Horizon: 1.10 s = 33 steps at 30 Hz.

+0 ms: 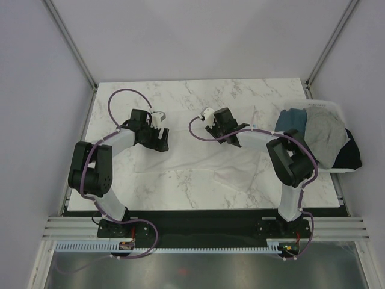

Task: Fold and stack the t-shirts
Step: Fold the tshirt

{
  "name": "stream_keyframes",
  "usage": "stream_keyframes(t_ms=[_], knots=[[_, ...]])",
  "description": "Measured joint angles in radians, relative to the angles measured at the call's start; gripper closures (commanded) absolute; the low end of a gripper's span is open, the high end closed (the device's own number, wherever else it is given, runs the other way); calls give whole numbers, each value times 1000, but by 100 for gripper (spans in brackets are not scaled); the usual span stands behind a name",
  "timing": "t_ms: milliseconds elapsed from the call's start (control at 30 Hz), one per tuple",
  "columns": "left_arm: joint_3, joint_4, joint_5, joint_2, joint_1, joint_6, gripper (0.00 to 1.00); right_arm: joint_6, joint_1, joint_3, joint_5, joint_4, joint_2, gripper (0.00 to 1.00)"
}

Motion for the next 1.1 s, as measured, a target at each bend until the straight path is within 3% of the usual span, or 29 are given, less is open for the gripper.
stream_keyframes(t_ms=[300, 400, 500, 567, 867, 1033, 1100], knots=[[0, 0, 0, 10, 0, 0, 15, -3, 0, 0, 48, 20, 19, 66], [0, 0, 0, 10, 0, 0, 15, -4, 0, 0, 56, 23, 35, 75], [0, 0, 0, 10, 0, 0, 15, -6, 0, 1, 64, 28, 40, 96], [0, 0, -1, 10, 0, 0, 16, -5, 0, 1, 70, 28, 41, 100], [0, 0, 0, 10, 0, 0, 16, 9, 0, 1, 66, 30, 24, 100], [0, 0, -1, 10, 0, 0, 16, 15, 0, 5, 72, 32, 13, 89], [0, 0, 0, 10, 0, 0, 16, 15, 0, 5, 79, 32, 13, 78]])
